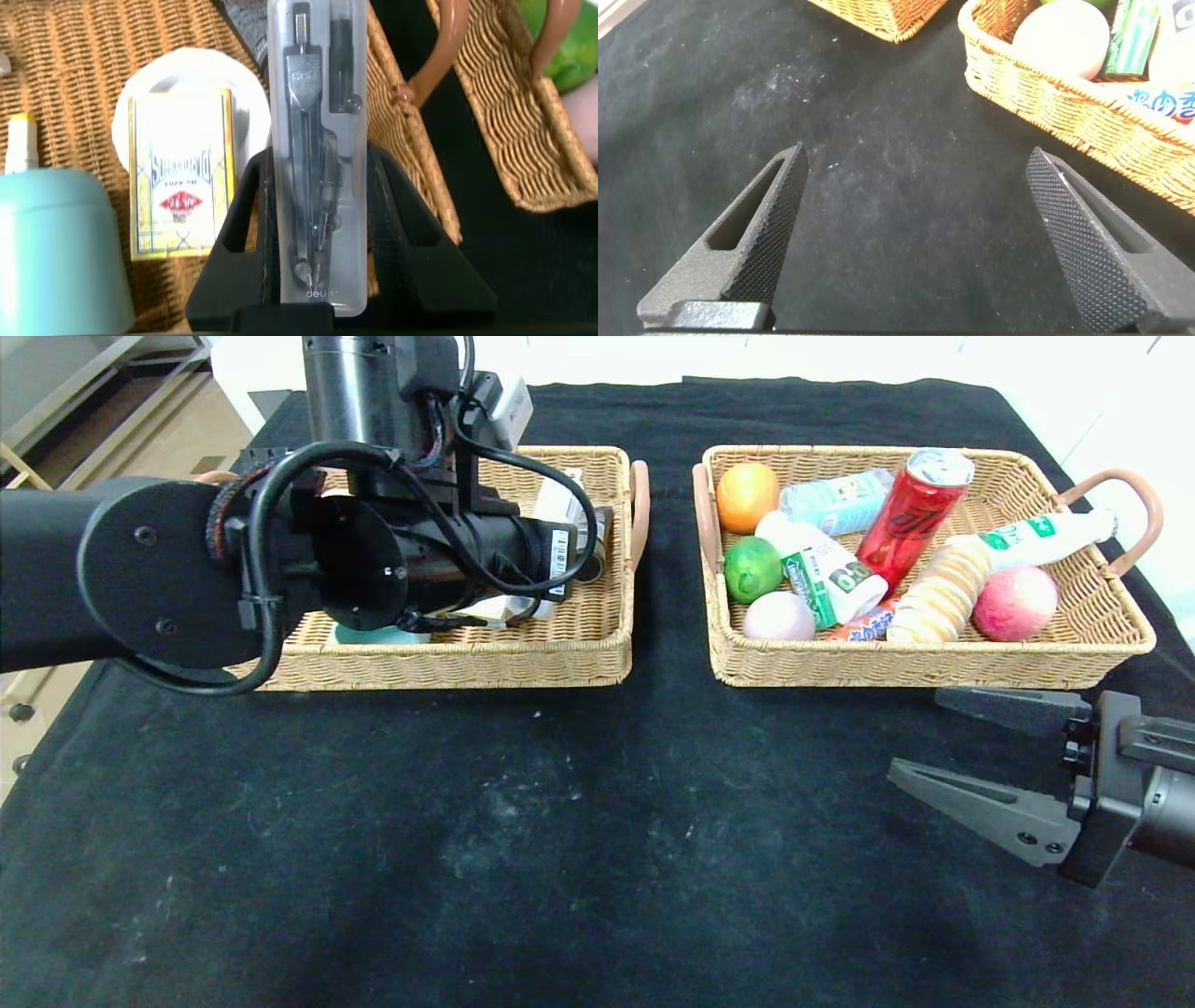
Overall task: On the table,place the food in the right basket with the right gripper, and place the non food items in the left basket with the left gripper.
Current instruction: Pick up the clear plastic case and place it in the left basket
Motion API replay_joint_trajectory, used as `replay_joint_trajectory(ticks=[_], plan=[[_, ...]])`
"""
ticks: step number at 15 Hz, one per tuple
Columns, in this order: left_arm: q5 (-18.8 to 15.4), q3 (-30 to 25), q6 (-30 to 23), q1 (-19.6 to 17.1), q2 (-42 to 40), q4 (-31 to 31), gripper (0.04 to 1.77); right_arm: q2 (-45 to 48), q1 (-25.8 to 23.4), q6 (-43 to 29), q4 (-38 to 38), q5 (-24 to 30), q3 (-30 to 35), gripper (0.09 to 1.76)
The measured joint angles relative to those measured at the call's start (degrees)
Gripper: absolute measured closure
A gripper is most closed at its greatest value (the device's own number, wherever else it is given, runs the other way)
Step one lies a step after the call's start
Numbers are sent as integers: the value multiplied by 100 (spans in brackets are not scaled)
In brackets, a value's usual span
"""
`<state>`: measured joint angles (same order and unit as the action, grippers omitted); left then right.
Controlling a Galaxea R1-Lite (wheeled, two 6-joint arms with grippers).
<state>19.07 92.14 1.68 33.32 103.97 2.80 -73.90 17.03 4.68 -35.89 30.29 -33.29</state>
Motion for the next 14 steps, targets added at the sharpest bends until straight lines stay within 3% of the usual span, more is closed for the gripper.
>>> replay_joint_trajectory(ticks=[4, 11, 14], plan=[[9, 579, 7, -20, 421, -184, 119, 30, -2, 0, 0, 0, -9, 14], [6, 852, -30, -77, 761, -165, 119, 65, 0, 2, 0, -1, -2, 14], [15, 852, -48, -82, 785, -149, 85, 69, 0, 2, -2, 0, -2, 14]])
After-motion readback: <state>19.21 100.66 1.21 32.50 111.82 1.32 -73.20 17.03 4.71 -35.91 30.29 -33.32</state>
